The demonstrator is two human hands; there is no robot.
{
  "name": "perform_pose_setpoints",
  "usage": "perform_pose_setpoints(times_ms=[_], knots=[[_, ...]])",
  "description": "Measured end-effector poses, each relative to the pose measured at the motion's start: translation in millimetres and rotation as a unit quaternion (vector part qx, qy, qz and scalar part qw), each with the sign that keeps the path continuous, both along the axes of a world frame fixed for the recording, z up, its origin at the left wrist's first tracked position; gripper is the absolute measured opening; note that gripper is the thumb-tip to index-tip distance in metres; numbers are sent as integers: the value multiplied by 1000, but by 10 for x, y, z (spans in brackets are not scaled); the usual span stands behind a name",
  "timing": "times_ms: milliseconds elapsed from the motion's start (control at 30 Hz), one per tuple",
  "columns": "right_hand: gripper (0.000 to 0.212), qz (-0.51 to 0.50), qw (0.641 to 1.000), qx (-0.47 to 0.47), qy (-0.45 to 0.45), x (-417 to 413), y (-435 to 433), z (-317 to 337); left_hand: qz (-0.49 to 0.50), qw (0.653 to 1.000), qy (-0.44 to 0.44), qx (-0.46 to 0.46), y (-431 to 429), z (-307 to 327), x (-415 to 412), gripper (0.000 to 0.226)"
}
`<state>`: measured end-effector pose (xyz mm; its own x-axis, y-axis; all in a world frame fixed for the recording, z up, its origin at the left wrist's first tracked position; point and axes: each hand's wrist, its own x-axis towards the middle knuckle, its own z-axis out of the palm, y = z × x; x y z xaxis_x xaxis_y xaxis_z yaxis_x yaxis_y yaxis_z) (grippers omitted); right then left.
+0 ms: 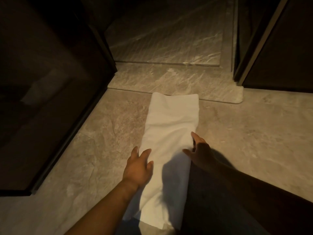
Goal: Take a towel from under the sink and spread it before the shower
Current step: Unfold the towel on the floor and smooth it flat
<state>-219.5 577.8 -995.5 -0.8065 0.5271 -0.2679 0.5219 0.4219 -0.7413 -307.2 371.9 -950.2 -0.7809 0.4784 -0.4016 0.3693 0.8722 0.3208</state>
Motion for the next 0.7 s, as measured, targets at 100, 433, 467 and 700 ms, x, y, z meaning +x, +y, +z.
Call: perform_pose_setpoints(times_ms=[100,433,467,700], knots=[[76,-32,999,-11,9,-59,-60,8,11,1000,-8,9,-83,45,-22,50],[65,-112,990,-87,-19,-88,-31,192,11,996,27,86,-146,-32,-88,51],[61,-124,986,-109,-13,-67,22,252,8,995,33,94,-130,-34,-86,51],[40,-213,969,-122,-40,277,426,262,-61,994,22,87,156,-100,18,54]])
